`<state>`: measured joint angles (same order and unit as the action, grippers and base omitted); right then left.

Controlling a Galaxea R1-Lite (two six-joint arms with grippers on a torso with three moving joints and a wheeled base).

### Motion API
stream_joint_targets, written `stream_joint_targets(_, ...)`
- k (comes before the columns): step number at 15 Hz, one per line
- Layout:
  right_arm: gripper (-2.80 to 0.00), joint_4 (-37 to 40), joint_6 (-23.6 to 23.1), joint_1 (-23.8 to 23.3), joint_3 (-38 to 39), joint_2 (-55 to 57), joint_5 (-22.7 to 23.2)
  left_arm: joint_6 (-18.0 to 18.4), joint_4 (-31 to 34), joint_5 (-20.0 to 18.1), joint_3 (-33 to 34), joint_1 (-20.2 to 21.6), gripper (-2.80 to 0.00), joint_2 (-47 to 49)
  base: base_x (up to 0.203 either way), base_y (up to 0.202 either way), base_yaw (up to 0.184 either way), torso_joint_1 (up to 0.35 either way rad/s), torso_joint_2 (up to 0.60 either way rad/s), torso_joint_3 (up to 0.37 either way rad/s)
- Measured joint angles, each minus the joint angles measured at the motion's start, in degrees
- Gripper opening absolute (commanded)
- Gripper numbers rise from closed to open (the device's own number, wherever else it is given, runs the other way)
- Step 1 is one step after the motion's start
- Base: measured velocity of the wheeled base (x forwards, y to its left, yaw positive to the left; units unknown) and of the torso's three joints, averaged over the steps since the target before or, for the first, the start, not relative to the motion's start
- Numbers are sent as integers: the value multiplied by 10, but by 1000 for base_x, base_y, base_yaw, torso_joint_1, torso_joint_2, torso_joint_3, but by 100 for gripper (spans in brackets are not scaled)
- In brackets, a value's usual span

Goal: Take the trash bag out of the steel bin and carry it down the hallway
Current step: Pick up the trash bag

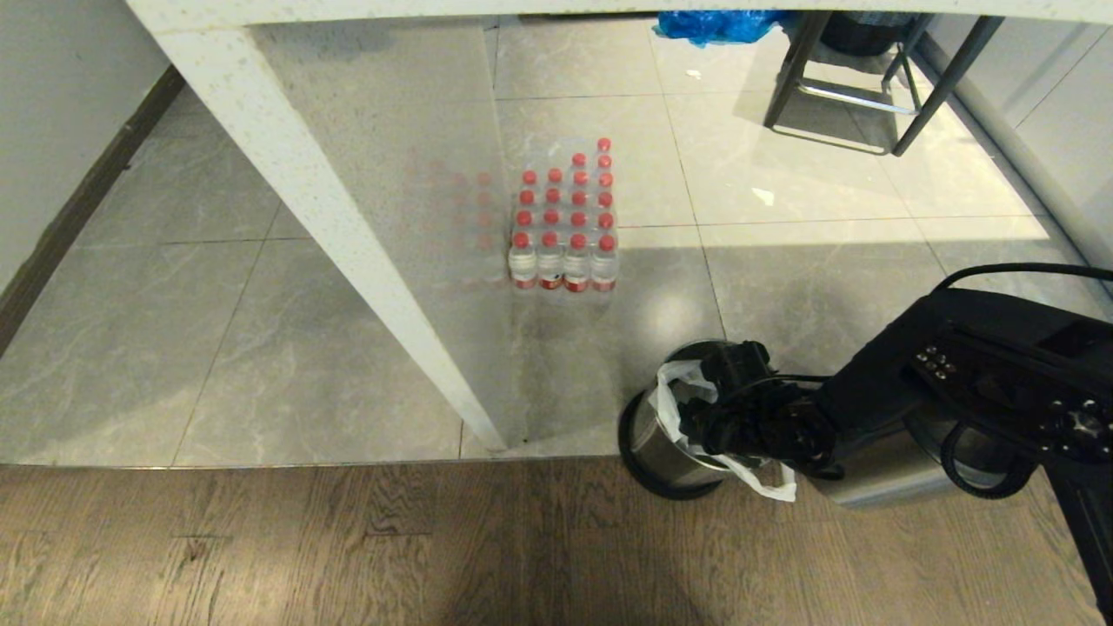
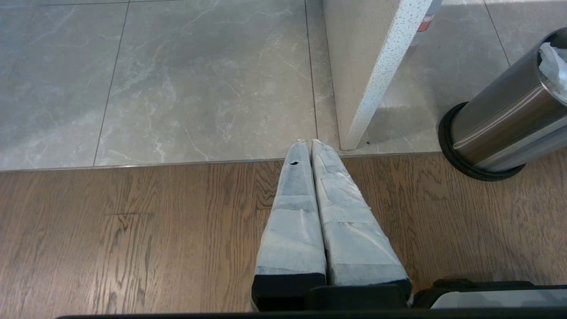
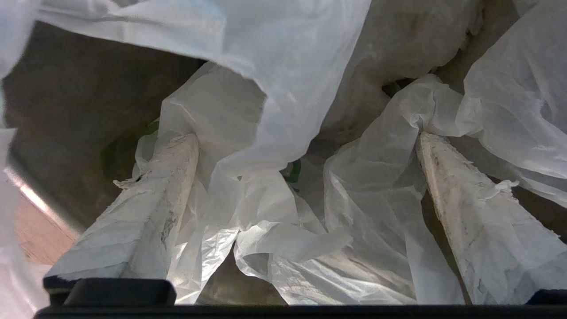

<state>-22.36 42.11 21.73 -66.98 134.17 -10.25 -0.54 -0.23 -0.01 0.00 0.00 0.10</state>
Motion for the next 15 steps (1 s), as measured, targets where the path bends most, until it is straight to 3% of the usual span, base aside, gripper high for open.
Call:
stream_joint_targets(9,-280,7,-2,0,-1,-4,-3,0,0,0,0,0,-280,0,0,0,0,0,0,0)
stream_joint_targets(15,-280,15,1,-3,27,-66,-6,0,0,0,0,0,-280,0,0,0,0,0,0,0)
